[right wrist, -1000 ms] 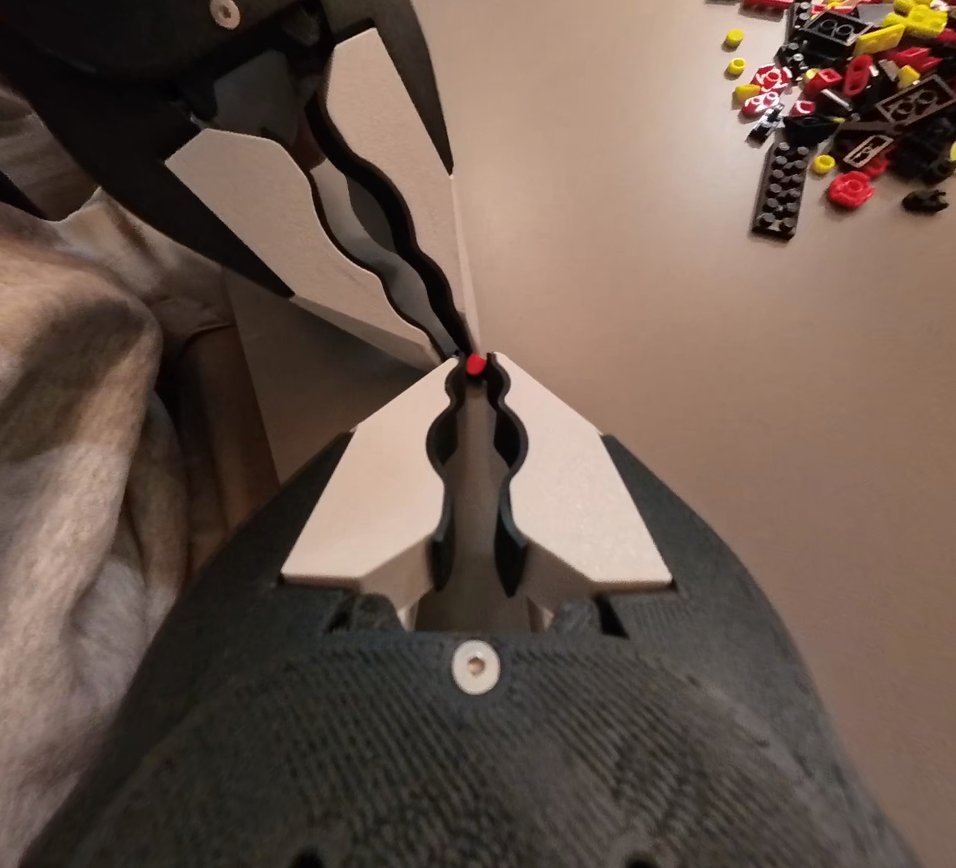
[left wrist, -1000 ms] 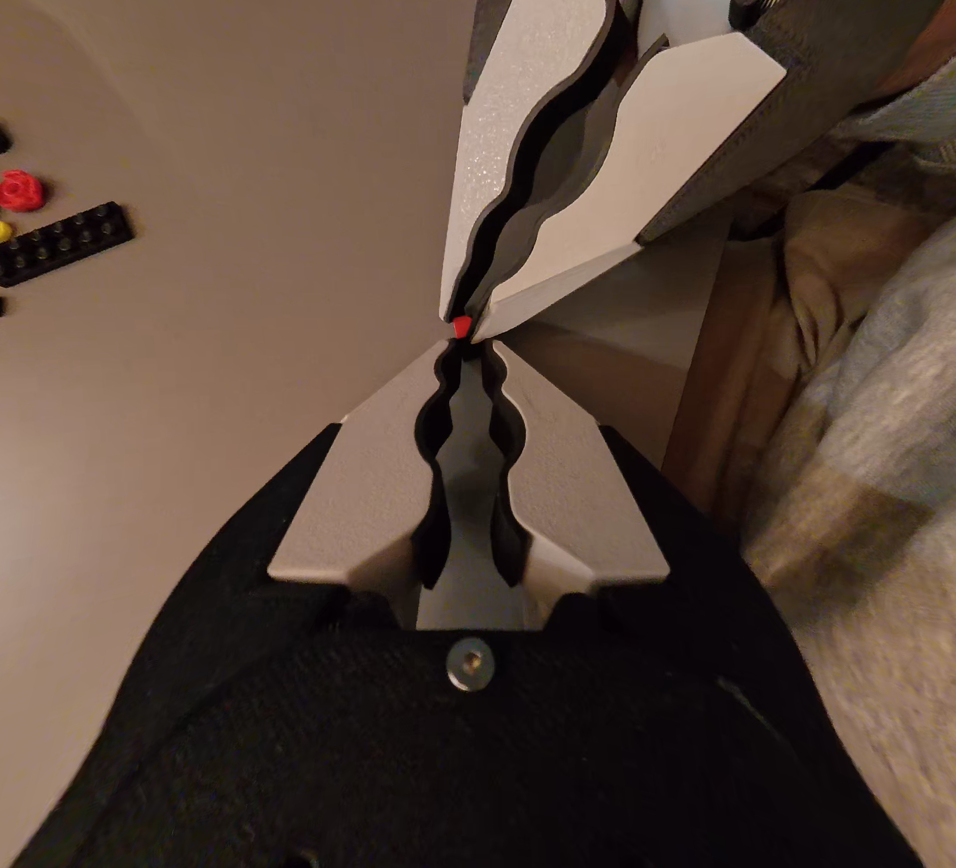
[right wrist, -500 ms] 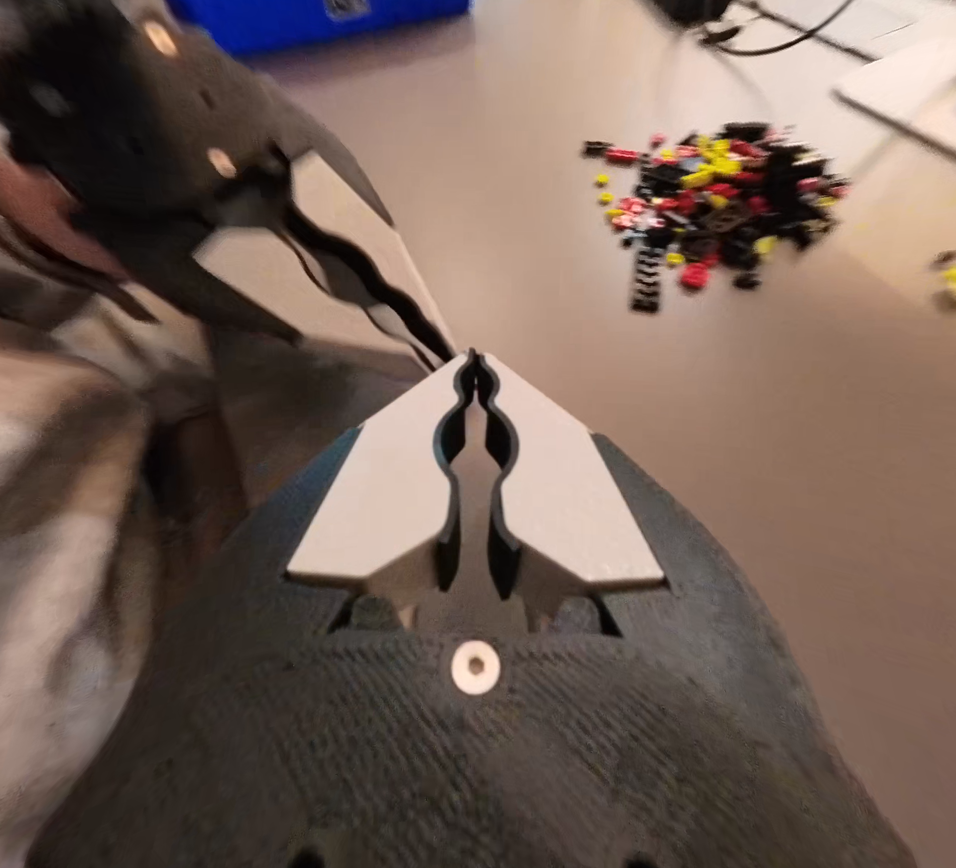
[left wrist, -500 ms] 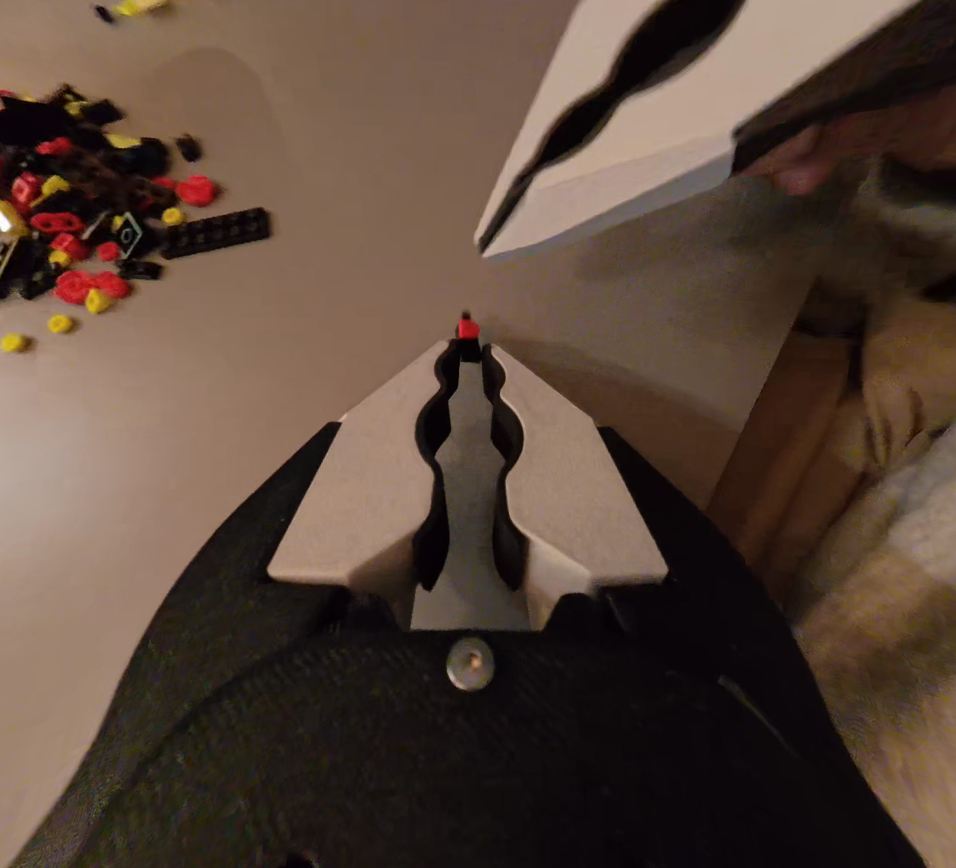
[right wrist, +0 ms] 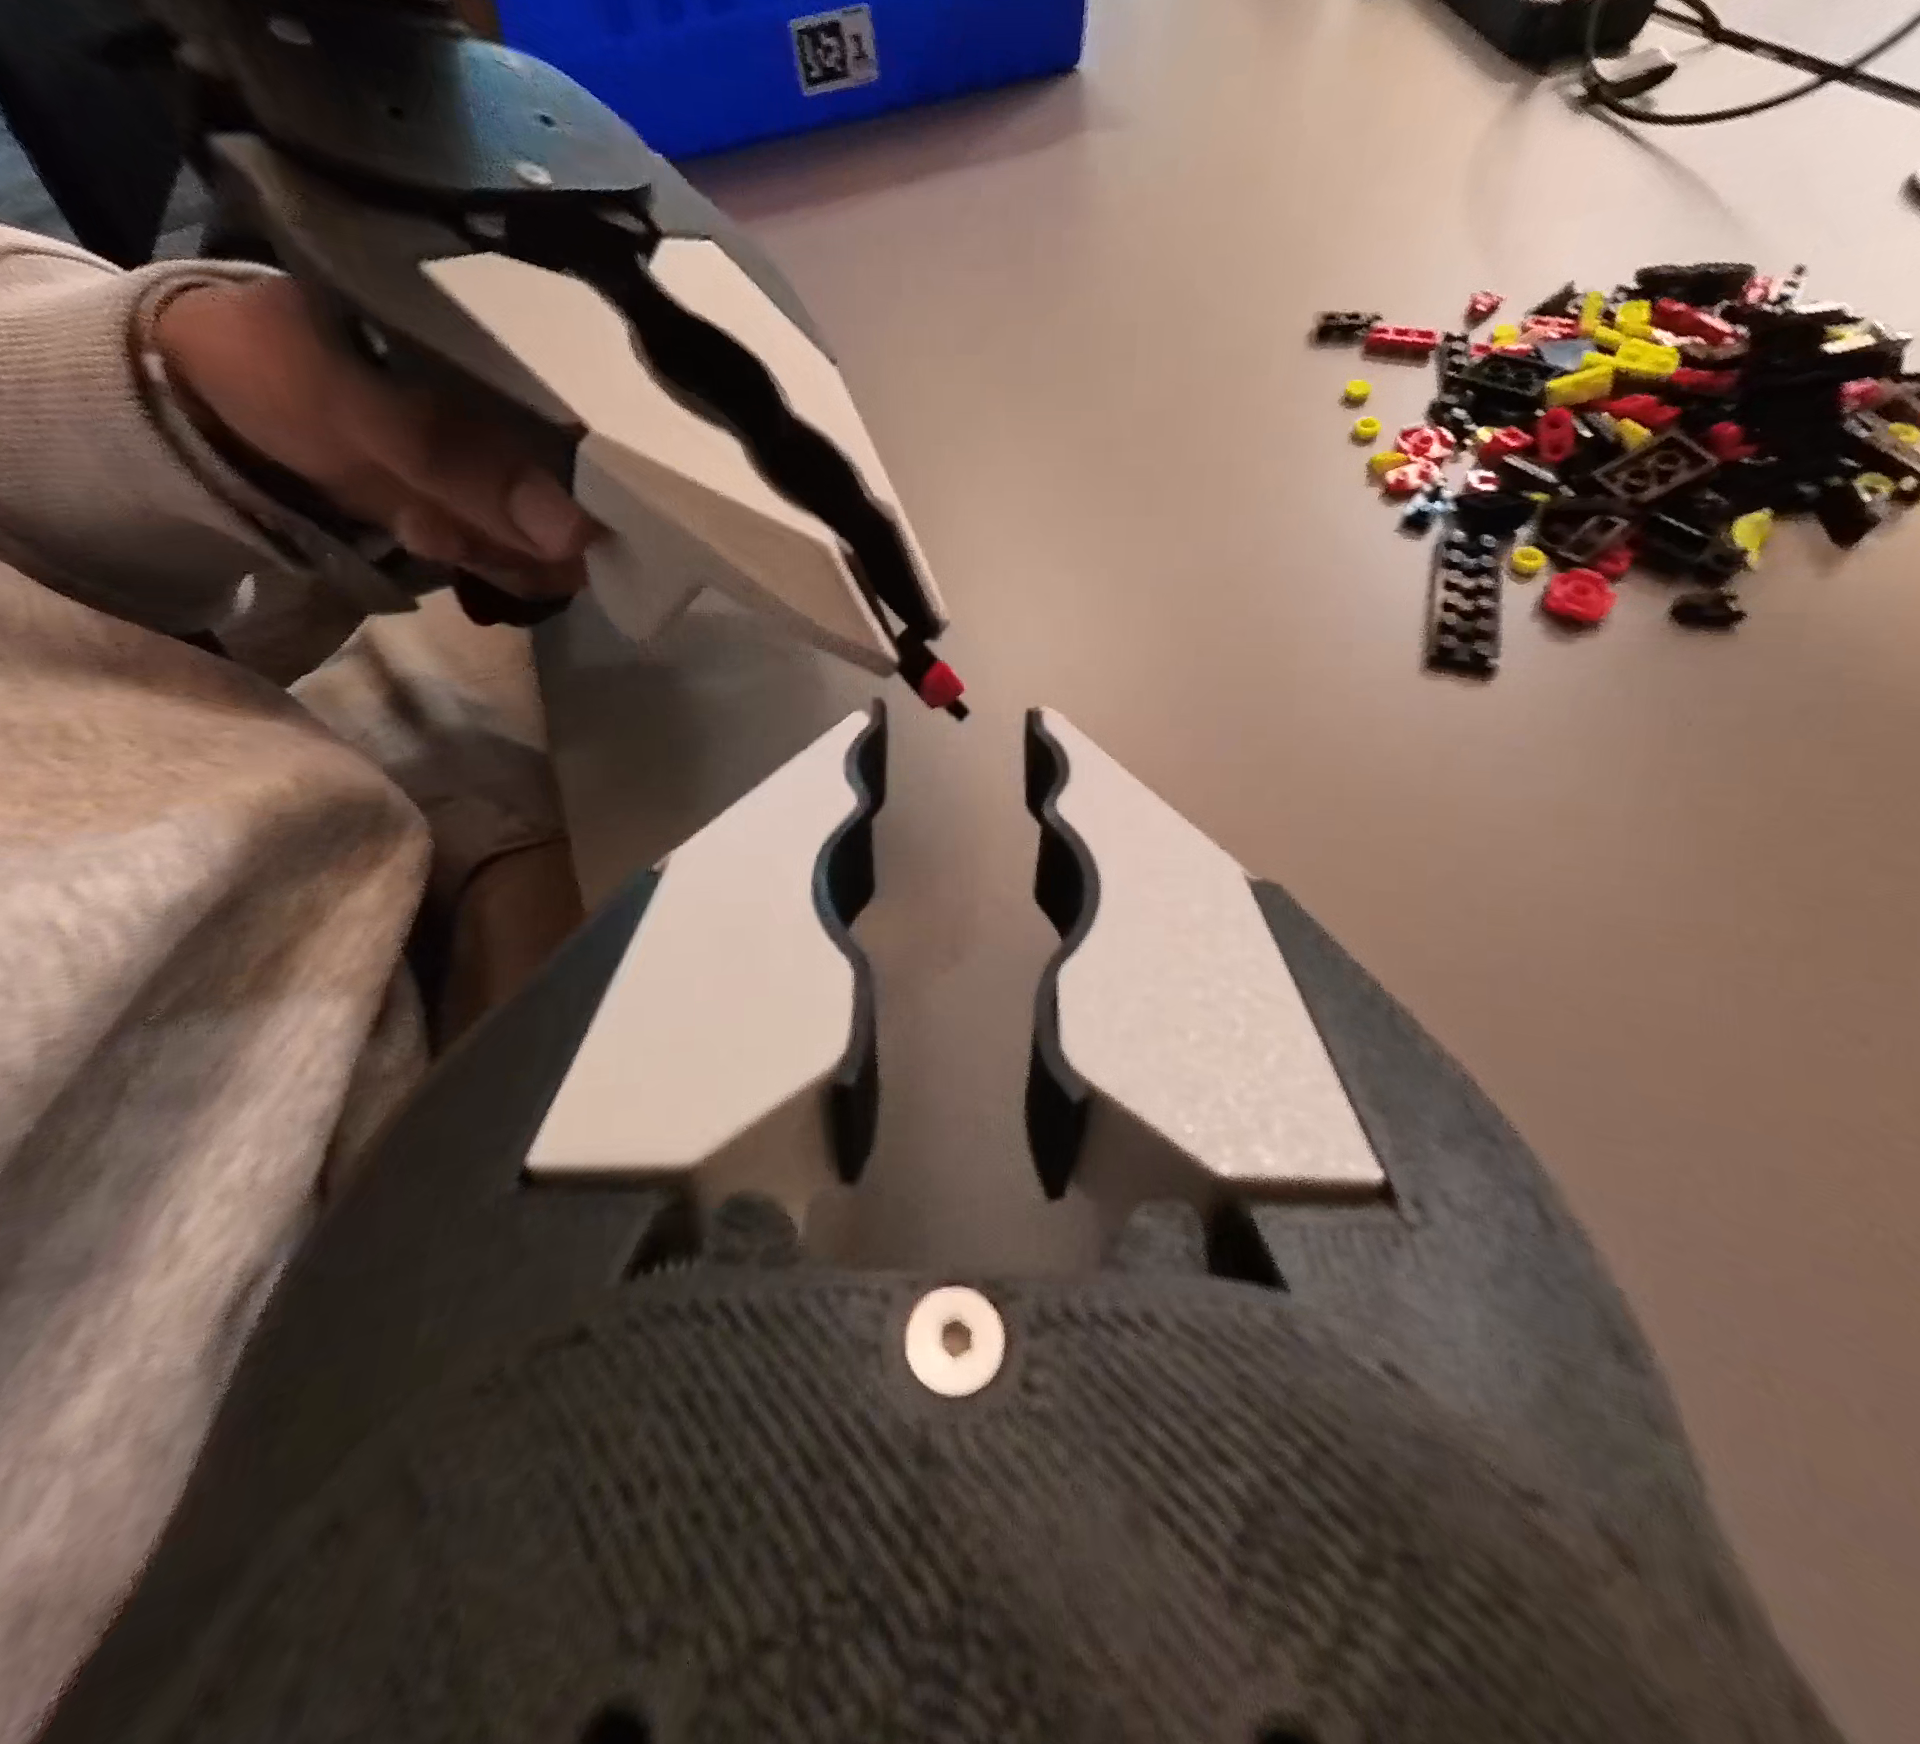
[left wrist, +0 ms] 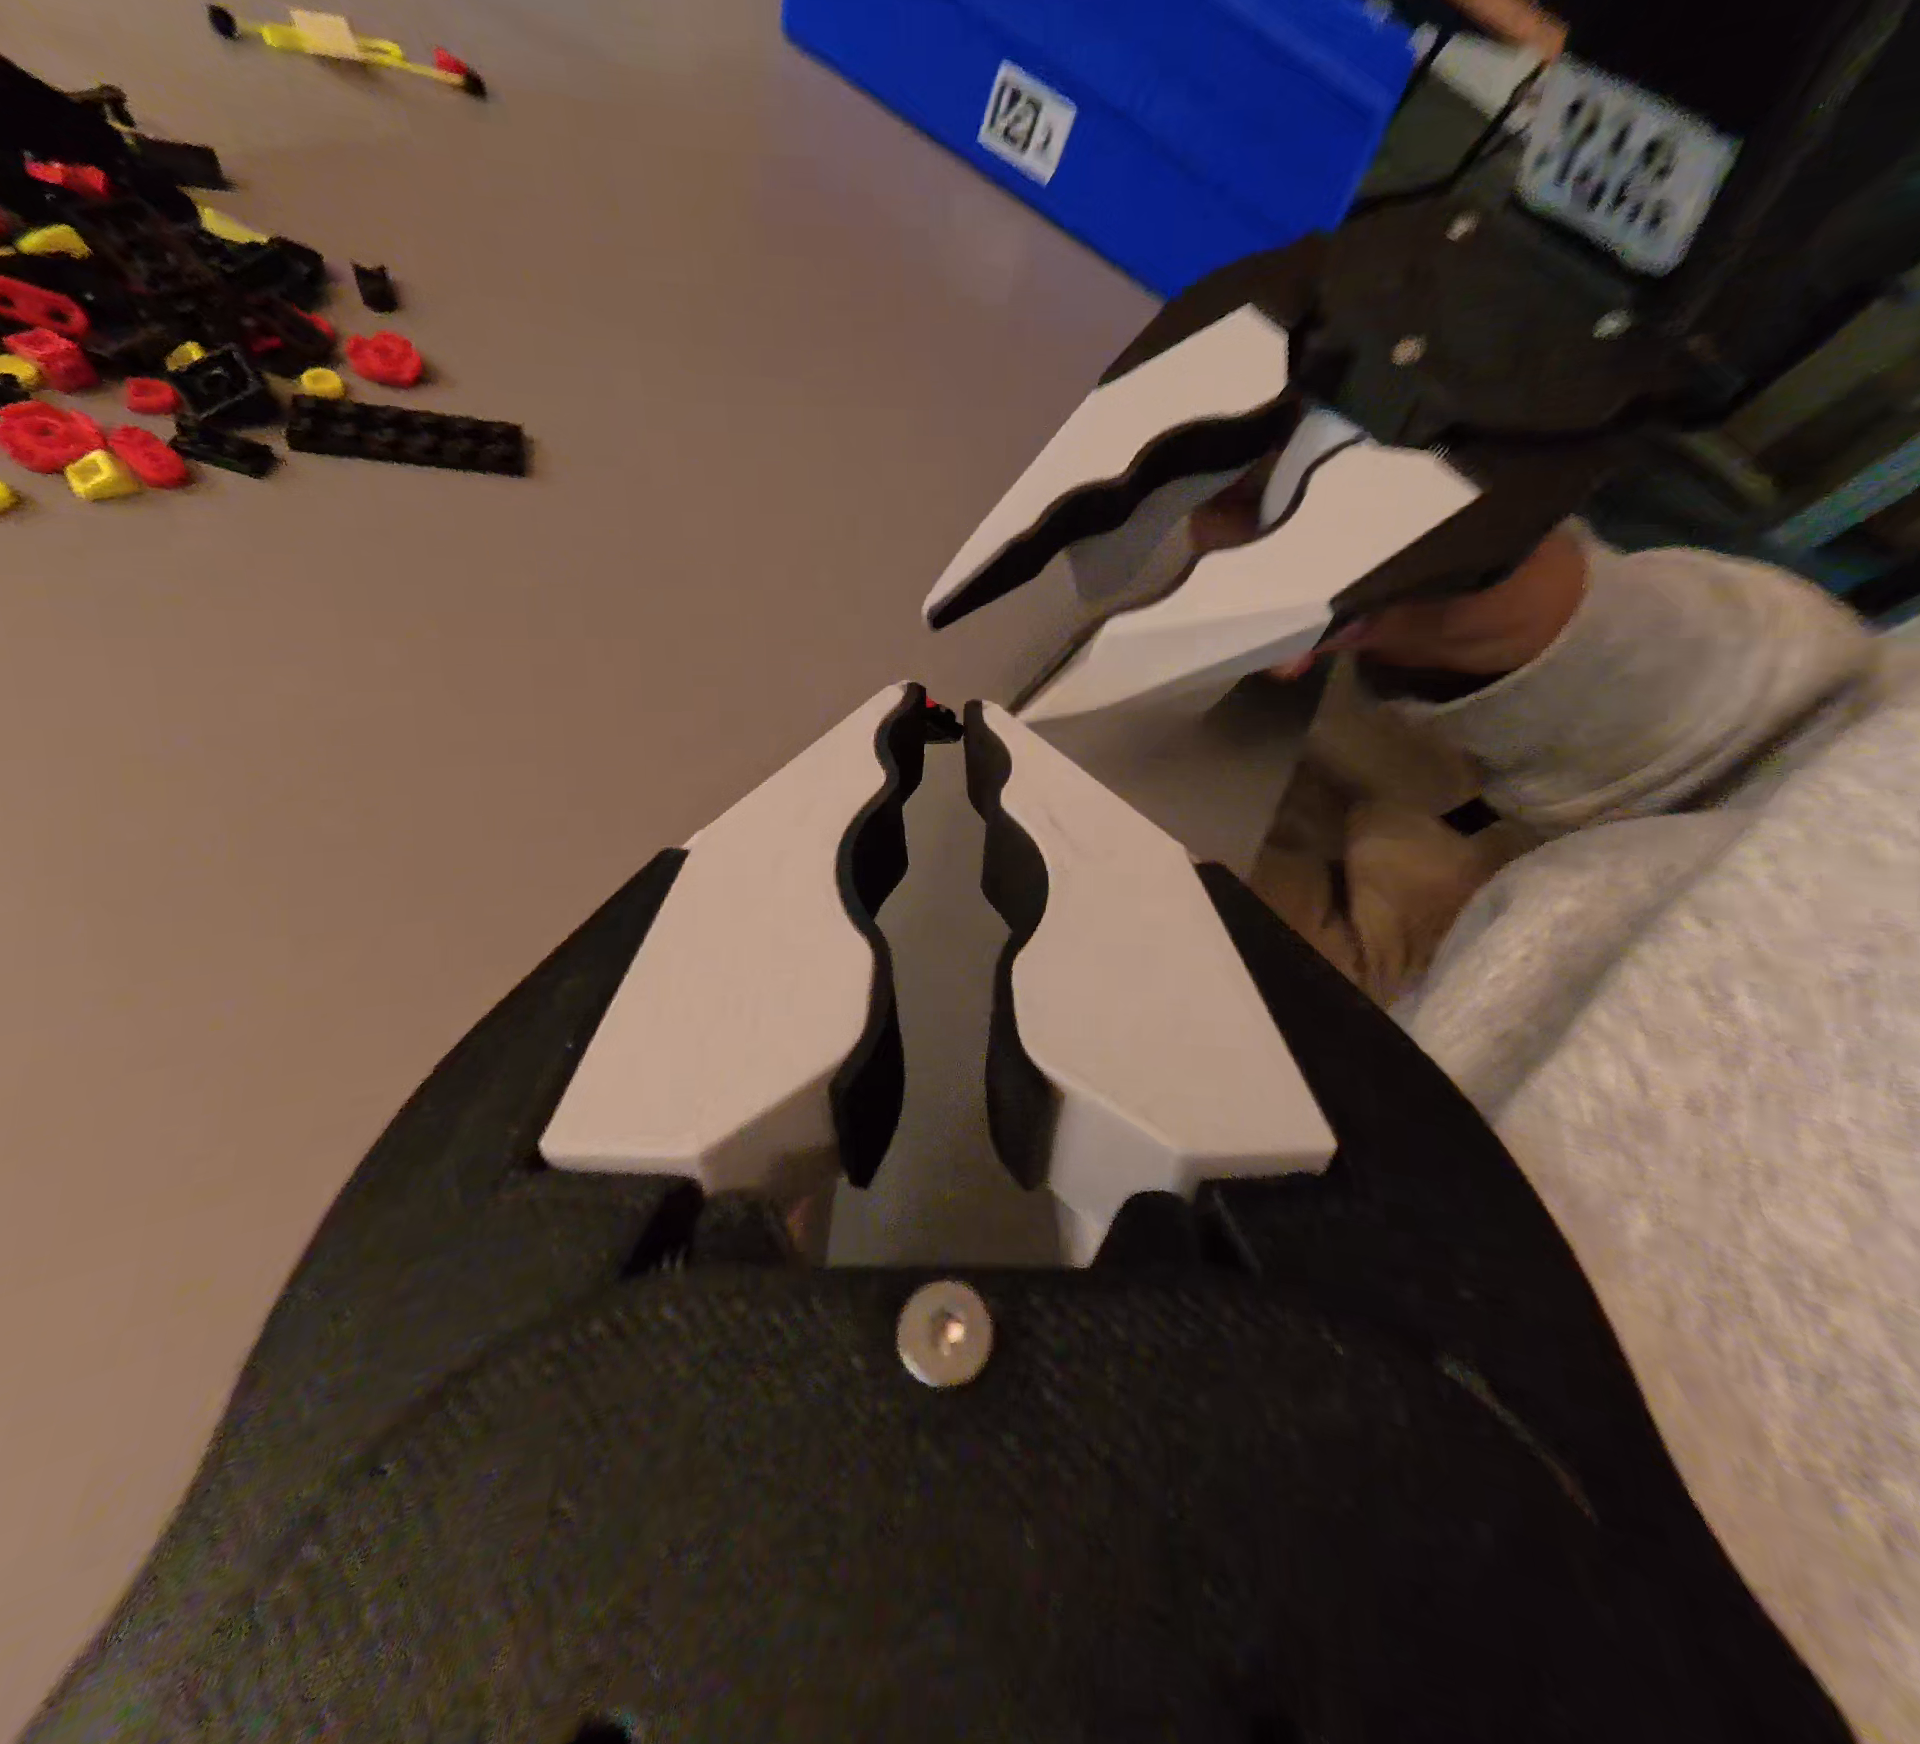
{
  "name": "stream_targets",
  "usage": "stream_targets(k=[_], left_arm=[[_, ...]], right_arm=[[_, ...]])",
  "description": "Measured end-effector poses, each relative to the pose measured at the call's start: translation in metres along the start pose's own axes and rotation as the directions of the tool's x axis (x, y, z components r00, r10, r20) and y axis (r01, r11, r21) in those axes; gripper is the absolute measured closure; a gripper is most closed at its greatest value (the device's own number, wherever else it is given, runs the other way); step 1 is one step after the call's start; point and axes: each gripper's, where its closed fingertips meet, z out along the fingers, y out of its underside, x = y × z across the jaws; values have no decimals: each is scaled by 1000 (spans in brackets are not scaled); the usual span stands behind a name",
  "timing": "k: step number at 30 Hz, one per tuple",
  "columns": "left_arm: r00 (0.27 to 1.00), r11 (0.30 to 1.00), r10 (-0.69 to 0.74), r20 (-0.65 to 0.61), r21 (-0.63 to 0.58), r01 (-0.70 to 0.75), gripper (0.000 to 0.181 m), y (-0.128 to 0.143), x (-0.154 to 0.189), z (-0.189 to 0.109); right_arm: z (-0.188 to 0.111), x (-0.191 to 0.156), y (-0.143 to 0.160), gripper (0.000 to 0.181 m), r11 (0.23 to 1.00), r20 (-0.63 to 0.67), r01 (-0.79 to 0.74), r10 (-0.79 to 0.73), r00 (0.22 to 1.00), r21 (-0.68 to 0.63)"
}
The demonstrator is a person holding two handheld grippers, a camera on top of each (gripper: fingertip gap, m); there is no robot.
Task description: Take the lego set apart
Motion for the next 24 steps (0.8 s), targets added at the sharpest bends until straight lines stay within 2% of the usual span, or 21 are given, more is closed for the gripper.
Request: stream_targets(k=[1, 6, 9, 16, 18, 24], left_arm=[[999, 999, -34, -33, 26, 35, 174, -4, 3, -3], [948, 961, -200, -248, 139, 239, 175, -22, 18, -19], [914, 937, -236, -328, 171, 304, 175, -28, 24, -25], [890, 935, -228, -395, 165, 313, 176, -27, 37, -25], [887, 935, -225, -403, 166, 312, 176, -27, 39, -24], [883, 921, -271, -382, 163, 354, 169, -27, 30, -24]], right_arm=[[0, -4, -2, 156, 1000, 18, 6, -7, 1000, 14], [-4, -17, -16, 153, 994, 88, -4, -6, 996, 105], [-8, -22, -25, 156, 986, 126, -23, 2, 992, 166], [-16, -29, -35, 160, 971, 183, -57, 14, 983, 234], [-16, -32, -34, 169, 972, 187, -33, -11, 982, 231], [-18, -27, -31, 176, 973, 78, 105, -124, 989, 207]])
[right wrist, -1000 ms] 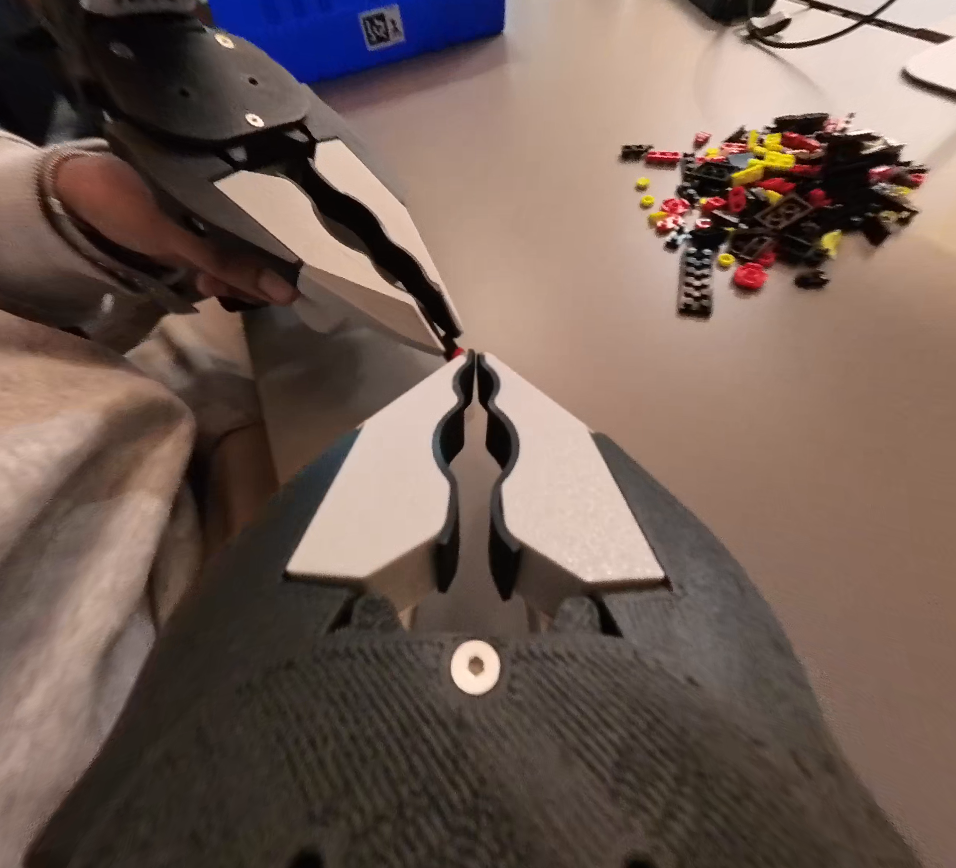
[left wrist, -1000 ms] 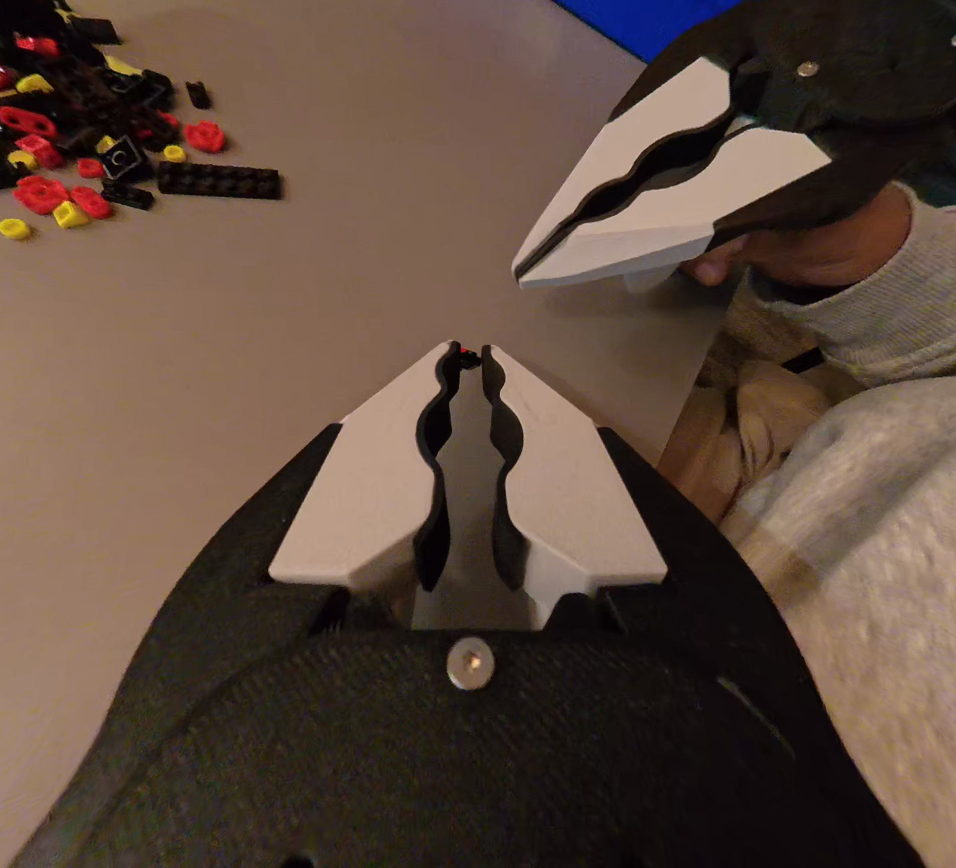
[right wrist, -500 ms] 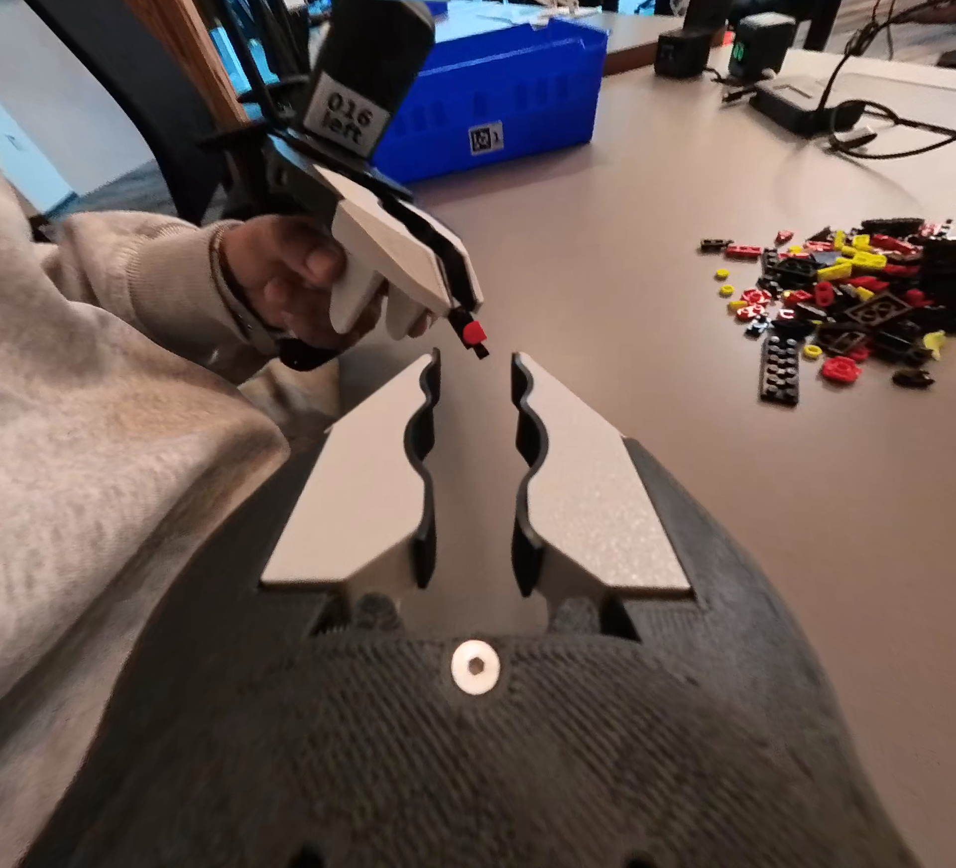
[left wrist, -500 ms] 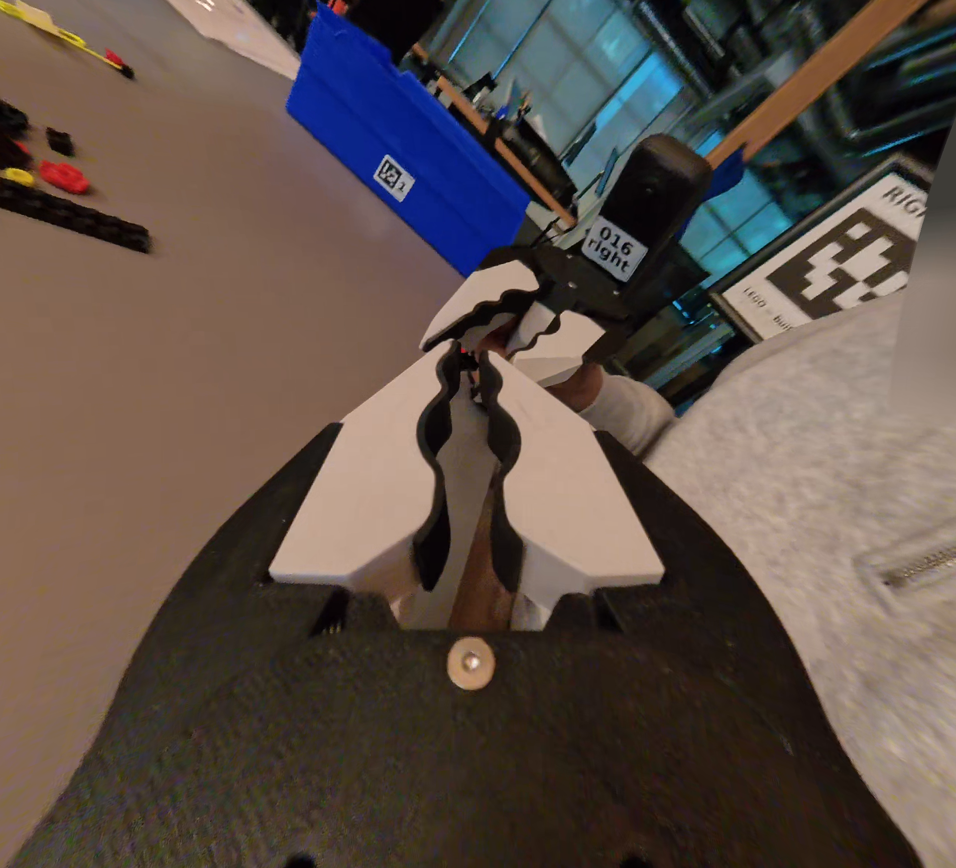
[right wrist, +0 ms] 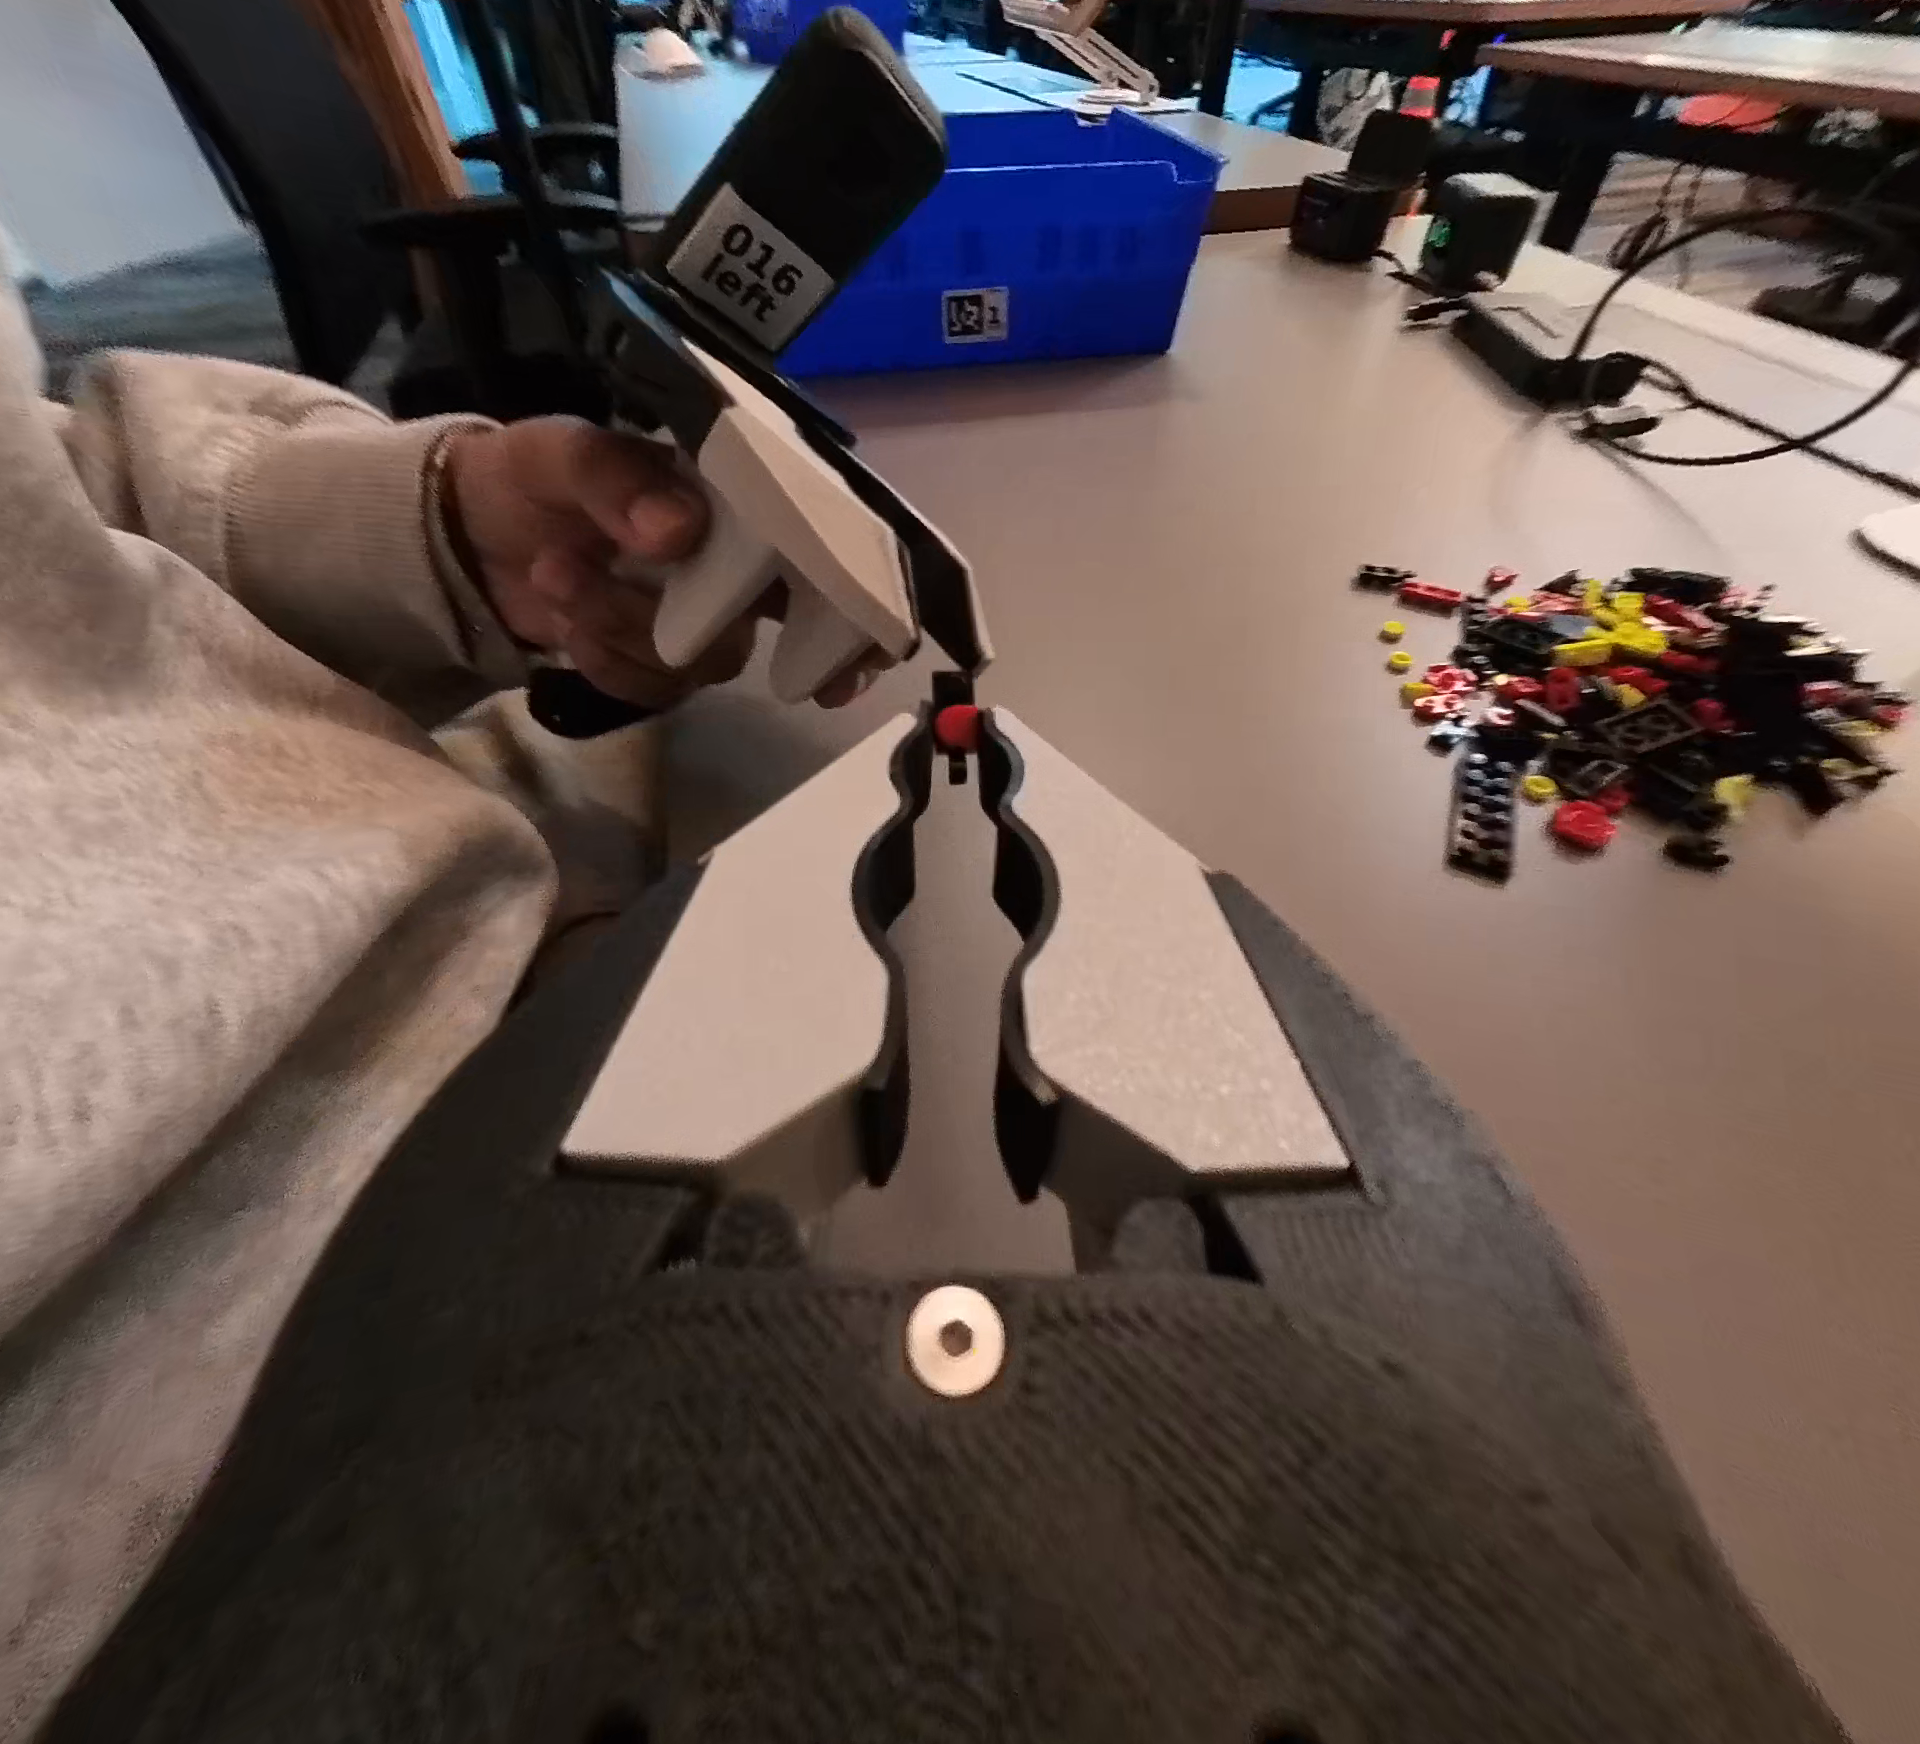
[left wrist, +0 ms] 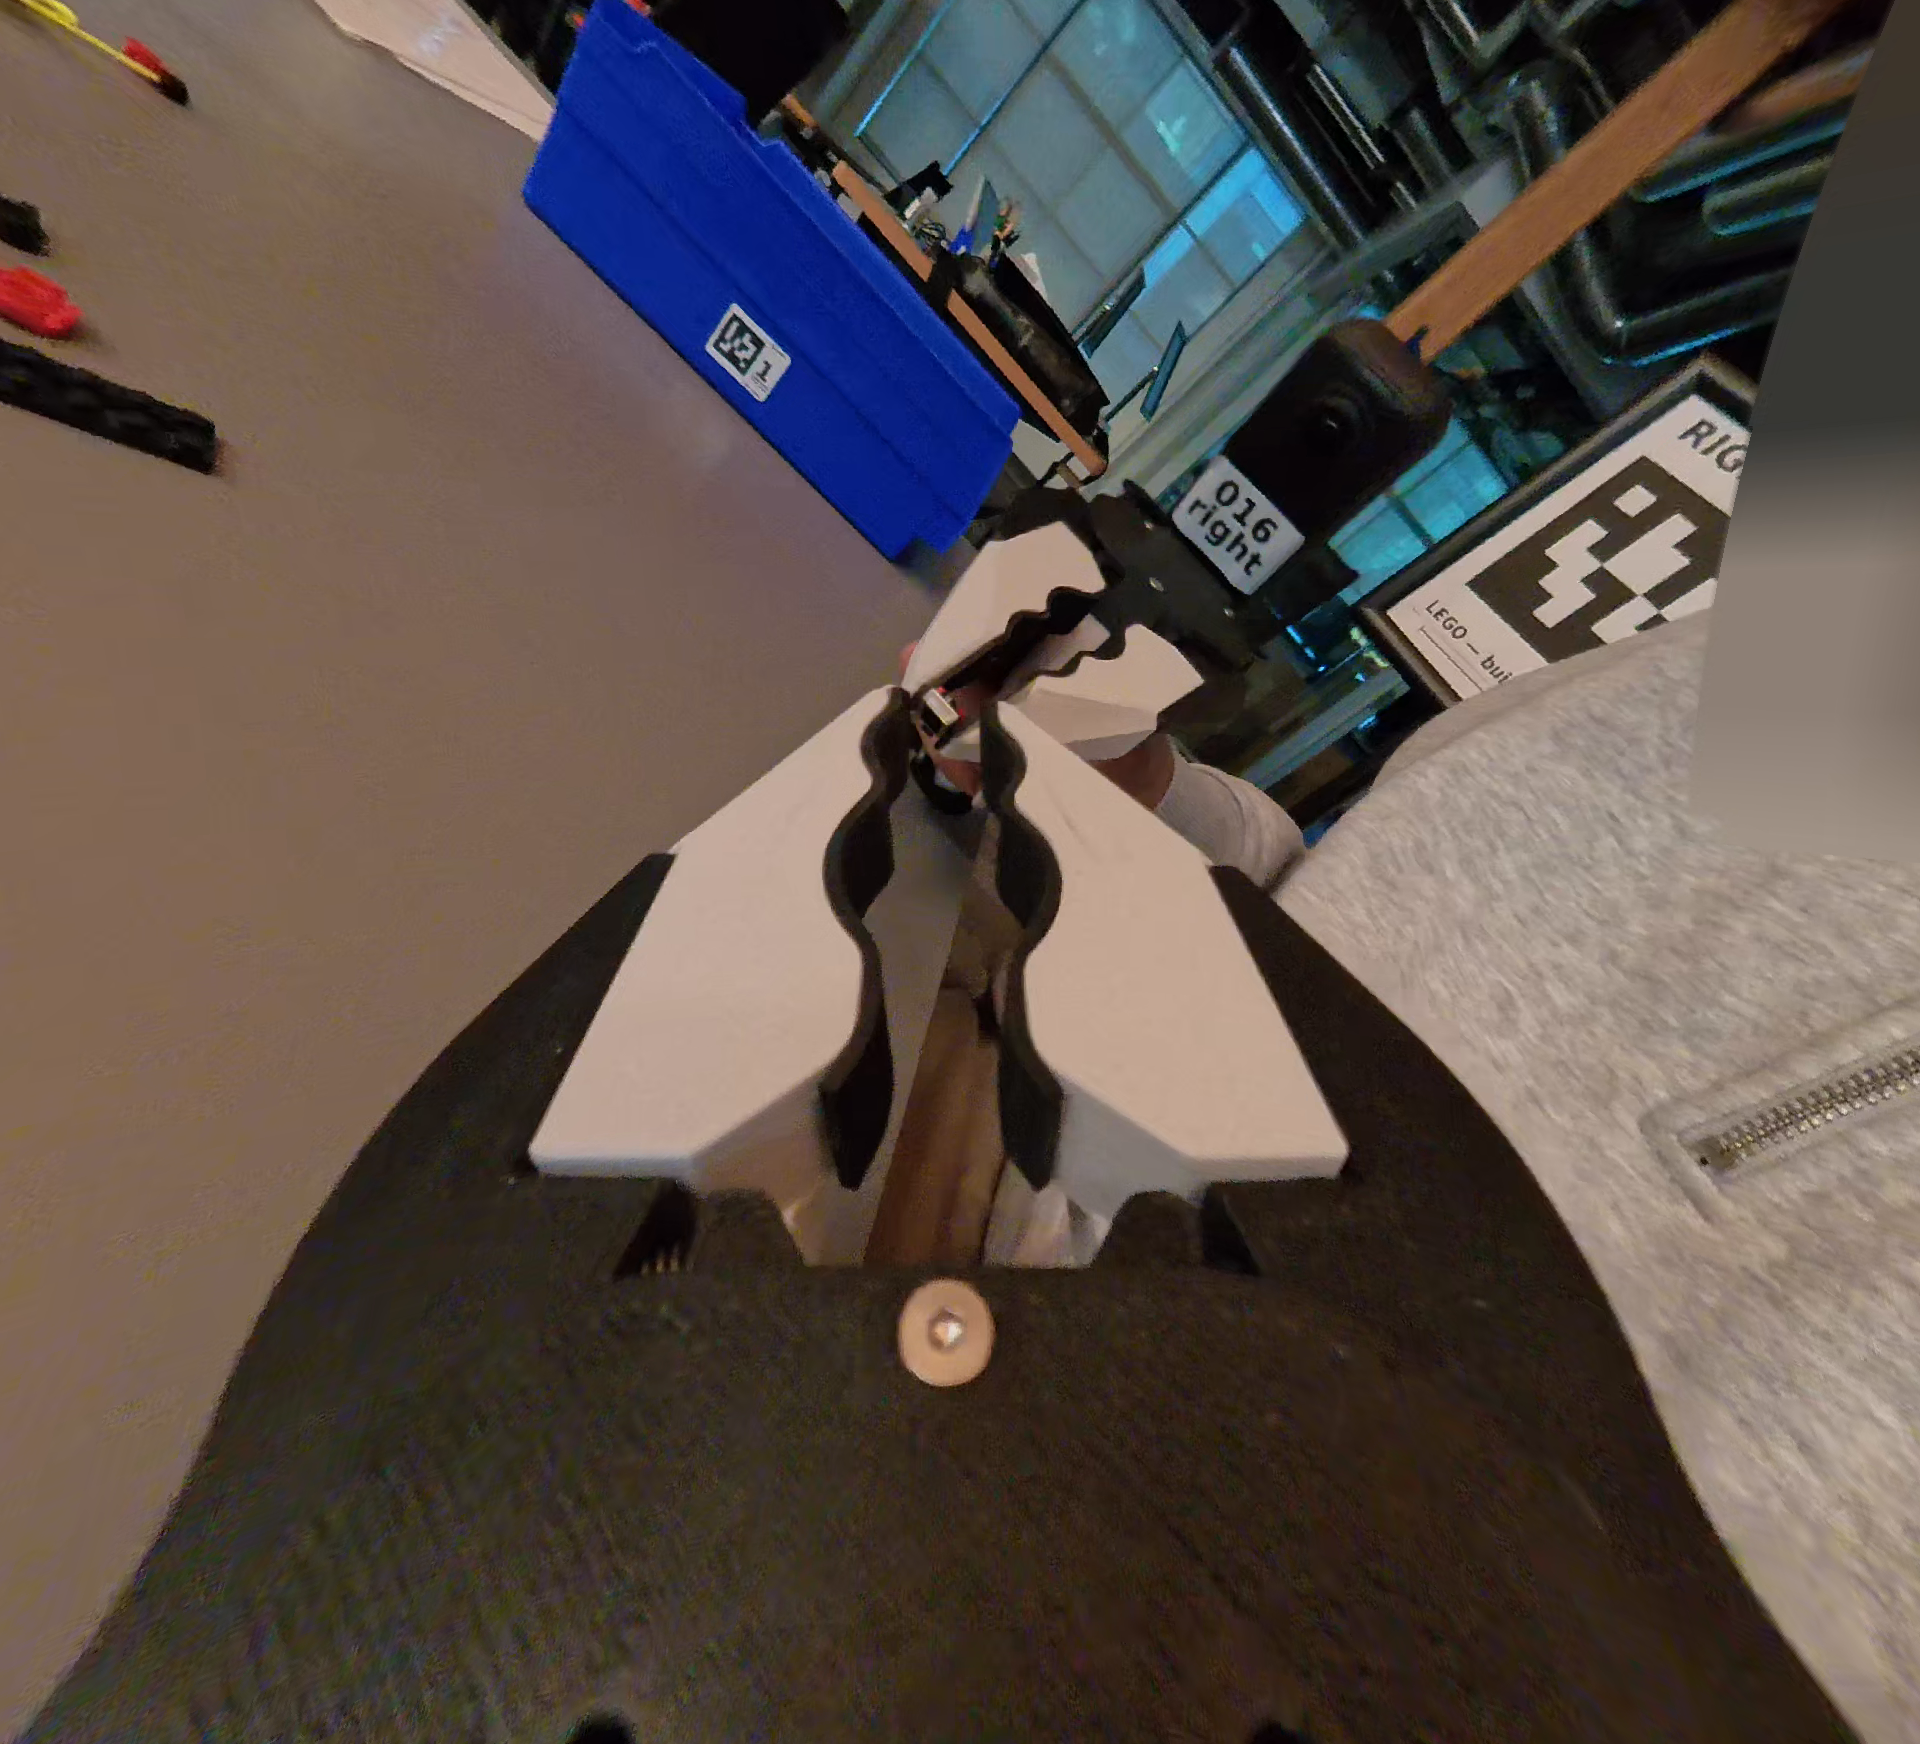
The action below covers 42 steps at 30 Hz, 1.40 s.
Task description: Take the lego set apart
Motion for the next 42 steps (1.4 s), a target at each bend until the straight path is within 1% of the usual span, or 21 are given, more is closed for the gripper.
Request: stream_targets(k=[3, 6, 7, 8, 10, 11, 16, 20, 24, 25, 27, 29, 30, 31, 33, 34, 35, 38, 42], left_arm=[[997, 997, -74, 11, -18, 74, 159, 3, -5, 0], [991, 989, -132, 20, -69, 133, 154, 13, -9, 3], [990, 986, -143, 18, -87, 144, 155, 17, -10, 4], [988, 983, -153, 23, -99, 155, 160, 19, -11, 5], [986, 981, -164, 19, -97, 165, 169, 20, -12, 5], [986, 981, -167, 21, -99, 168, 170, 20, -13, 5], [984, 979, -173, 33, -103, 175, 175, 20, -16, 2], [985, 977, -163, 47, -131, 168, 177, 24, -18, 2], [989, 980, -130, 71, -140, 139, 177, 25, -20, 2], [989, 984, -120, 83, -126, 130, 178, 23, -22, 2], [989, 990, -105, 104, -87, 115, 178, 18, -25, 3], [988, 995, -88, 130, -29, 93, 178, 10, -29, 1], [987, 997, -81, 142, -5, 82, 178, 7, -30, 0], [985, 998, -70, 155, 14, 68, 178, 4, -31, -1], [983, 999, -32, 181, 35, 26, 177, 0, -33, -2], [980, 999, -6, 200, 34, -1, 177, 0, -33, -3], [976, 999, 21, 218, 25, -27, 177, 0, -34, -2], [965, 997, 73, 252, 2, -76, 177, 2, -33, 0], [963, 996, 81, 258, 3, -84, 177, 3, -30, 4]], right_arm=[[0, 1, 2, 176, 995, -47, 98, -99, 994, -33], [4, 0, 7, 176, 974, -84, 206, -215, 973, -97], [5, 0, 10, 176, 963, -93, 239, -251, 963, -126], [6, 0, 13, 175, 951, -99, 269, -286, 953, -153], [8, 1, 18, 175, 928, -109, 320, -344, 933, -193], [8, 1, 19, 175, 919, -111, 338, -365, 924, -202], [9, -1, 21, 175, 889, -104, 398, -428, 898, -229], [9, -2, 24, 176, 860, -99, 442, -478, 873, -255], [10, -1, 27, 175, 856, -101, 441, -480, 871, -270], [11, 2, 28, 168, 857, -117, 430, -476, 872, -282], [9, 15, 28, 139, 860, -190, 404, -473, 860, -310], [4, 31, 23, 111, 872, -292, 376, -465, 836, -314], [0, 38, 19, 101, 882, -349, 366, -456, 819, -296], [-5, 43, 15, 99, 890, -399, 366, -450, 798, -273], [-13, 48, 3, 104, 890, -491, 406, -454, 744, -208], [-15, 46, -1, 114, 881, -513, 436, -465, 722, -185], [-14, 42, -1, 123, 872, -507, 453, -480, 716, -187], [-4, 32, 8, 137, 865, -446, 454, -499, 743, -214], [-2, 23, 6, 169, 848, -409, 488, -528, 745, -207]])
